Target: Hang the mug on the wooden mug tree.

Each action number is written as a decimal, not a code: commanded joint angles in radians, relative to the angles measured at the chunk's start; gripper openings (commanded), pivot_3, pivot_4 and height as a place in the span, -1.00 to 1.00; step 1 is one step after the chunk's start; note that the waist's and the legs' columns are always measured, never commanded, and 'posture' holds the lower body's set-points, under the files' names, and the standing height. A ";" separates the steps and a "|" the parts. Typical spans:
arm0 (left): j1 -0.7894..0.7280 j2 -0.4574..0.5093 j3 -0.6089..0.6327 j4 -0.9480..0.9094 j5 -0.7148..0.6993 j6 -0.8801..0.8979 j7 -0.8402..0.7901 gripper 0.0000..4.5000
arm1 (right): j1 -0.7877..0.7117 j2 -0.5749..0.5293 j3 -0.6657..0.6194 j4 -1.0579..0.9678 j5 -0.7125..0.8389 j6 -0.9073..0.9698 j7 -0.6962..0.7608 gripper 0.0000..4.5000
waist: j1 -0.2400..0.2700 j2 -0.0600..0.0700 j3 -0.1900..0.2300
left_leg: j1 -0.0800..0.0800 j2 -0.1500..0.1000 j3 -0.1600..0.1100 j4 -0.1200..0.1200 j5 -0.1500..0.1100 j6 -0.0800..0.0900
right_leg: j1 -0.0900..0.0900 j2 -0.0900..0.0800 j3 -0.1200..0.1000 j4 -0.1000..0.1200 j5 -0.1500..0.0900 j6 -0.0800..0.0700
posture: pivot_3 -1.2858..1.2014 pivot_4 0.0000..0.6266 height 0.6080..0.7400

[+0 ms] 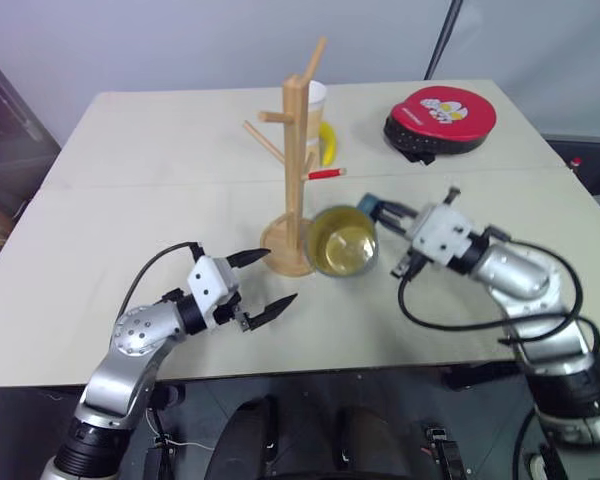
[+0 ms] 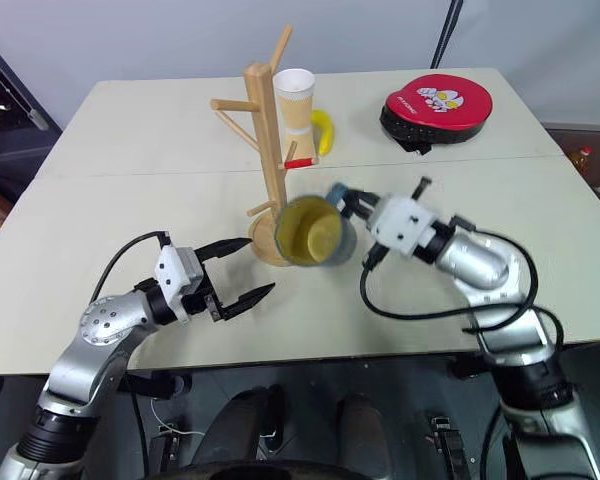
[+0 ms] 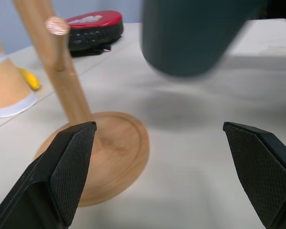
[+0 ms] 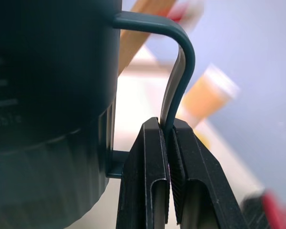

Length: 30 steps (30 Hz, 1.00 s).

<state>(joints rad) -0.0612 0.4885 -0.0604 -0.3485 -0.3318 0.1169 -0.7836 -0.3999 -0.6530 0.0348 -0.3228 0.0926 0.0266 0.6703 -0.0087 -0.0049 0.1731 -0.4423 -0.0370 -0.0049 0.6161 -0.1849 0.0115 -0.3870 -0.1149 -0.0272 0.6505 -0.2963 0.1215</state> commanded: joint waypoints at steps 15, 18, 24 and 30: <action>-0.037 0.006 0.056 -0.135 -0.123 0.086 0.023 1.00 | -0.242 0.046 0.053 0.172 0.011 0.041 0.102 -0.99 | -0.003 -0.001 0.001 | 0.000 -0.001 0.000 0.000 0.000 0.000 | 0.000 -0.002 0.000 0.000 0.000 0.000 | 0.03 -0.52 1.00; -0.054 0.002 0.059 -0.154 -0.152 0.109 0.025 1.00 | -0.283 0.069 0.079 0.213 0.003 0.042 0.118 -0.99 | -0.003 -0.001 0.001 | 0.000 -0.001 0.000 0.000 0.000 0.000 | 0.000 -0.001 0.000 0.000 0.000 0.000 | 0.03 -0.52 1.00; -0.080 -0.003 0.070 -0.176 -0.186 0.142 0.046 1.00 | -0.321 0.091 0.120 0.263 -0.014 0.043 0.146 -0.99 | -0.002 -0.001 0.001 | 0.000 -0.001 0.000 0.000 0.000 0.000 | 0.000 -0.001 0.000 -0.001 0.000 0.000 | 0.03 -0.52 1.00; -0.078 0.002 0.071 -0.185 -0.191 0.145 0.058 1.00 | -0.342 0.100 0.123 0.297 -0.029 0.034 0.140 -0.40 | -0.003 -0.001 0.001 | 0.000 -0.001 0.000 0.000 0.000 0.000 | 0.000 0.001 0.000 0.000 0.000 0.000 | 0.03 -0.52 1.00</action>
<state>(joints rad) -0.1317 0.4881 -0.0131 -0.4888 -0.5072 0.2644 -0.7311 -0.7092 -0.5611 0.1782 -0.0126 0.0632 0.0807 0.8184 -0.0120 -0.0058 0.1737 -0.4426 -0.0379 -0.0046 0.6159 -0.1849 0.0115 -0.3873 -0.1140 -0.0275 0.6503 -0.2961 0.1217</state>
